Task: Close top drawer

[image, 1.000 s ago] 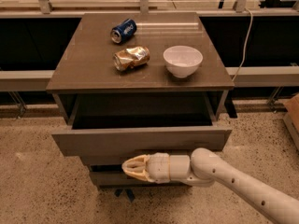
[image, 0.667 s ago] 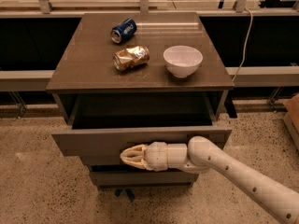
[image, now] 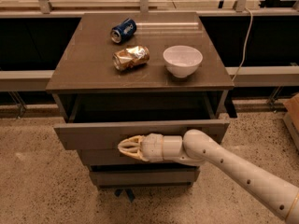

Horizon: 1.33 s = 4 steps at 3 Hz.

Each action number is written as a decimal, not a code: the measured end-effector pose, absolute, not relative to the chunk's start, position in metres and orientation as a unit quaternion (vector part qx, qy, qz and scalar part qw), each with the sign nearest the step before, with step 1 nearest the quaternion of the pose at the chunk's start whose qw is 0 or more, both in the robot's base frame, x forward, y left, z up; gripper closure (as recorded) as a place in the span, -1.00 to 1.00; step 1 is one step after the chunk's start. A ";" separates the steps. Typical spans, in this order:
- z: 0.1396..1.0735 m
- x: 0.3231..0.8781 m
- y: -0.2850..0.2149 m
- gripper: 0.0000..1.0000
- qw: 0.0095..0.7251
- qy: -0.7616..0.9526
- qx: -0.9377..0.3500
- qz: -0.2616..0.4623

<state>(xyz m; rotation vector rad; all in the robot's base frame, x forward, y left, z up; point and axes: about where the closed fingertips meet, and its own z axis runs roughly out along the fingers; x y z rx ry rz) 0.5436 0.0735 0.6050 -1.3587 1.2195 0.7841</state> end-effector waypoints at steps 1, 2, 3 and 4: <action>0.608 0.560 0.076 1.00 0.561 0.518 -0.572 0.301; 0.608 0.576 0.077 1.00 0.578 0.529 -0.558 0.274; 0.609 0.594 0.077 1.00 0.593 0.541 -0.543 0.246; 0.610 0.614 0.080 1.00 0.606 0.550 -0.530 0.221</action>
Offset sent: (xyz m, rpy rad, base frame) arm 0.0901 -0.0065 0.0078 -0.0196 -0.1728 -0.3758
